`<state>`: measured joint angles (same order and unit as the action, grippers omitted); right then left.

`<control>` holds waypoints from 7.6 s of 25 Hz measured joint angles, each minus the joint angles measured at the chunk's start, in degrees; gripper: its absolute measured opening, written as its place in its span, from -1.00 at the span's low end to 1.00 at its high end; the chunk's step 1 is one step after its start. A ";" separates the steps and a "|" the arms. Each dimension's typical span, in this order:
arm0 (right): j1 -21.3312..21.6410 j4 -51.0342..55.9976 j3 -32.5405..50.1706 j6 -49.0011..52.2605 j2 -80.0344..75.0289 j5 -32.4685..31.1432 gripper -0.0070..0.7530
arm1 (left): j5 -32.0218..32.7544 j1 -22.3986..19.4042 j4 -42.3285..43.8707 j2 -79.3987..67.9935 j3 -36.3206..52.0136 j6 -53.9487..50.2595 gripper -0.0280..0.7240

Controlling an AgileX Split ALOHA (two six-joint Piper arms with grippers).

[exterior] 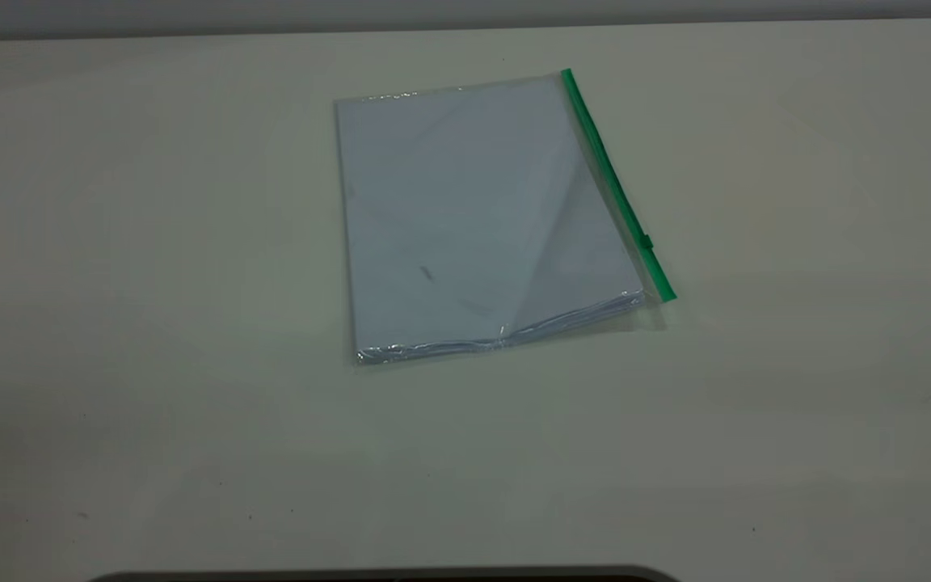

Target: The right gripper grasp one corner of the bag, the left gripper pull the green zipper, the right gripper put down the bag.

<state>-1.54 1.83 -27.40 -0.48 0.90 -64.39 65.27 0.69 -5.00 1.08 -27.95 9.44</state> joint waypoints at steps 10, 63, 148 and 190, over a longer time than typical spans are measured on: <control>0.00 1.59 0.00 -2.80 -0.32 0.06 0.13 | -0.24 0.00 -6.35 -0.24 0.00 -0.88 0.18; 0.00 101.45 -12.41 -84.88 -134.76 13.83 0.20 | -37.13 0.00 -38.96 -67.57 -15.62 35.72 0.45; -4.83 100.90 -31.08 -84.25 -142.56 22.78 0.13 | -34.06 0.00 -40.07 -67.57 -15.69 35.69 0.45; -16.09 41.52 -51.18 -68.07 -125.35 22.62 -0.89 | -34.99 12.87 -53.38 -107.24 -41.98 71.49 0.45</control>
<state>-17.63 43.35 -78.58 -68.55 -124.44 -41.78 30.28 13.56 -58.39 -106.15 -69.94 80.93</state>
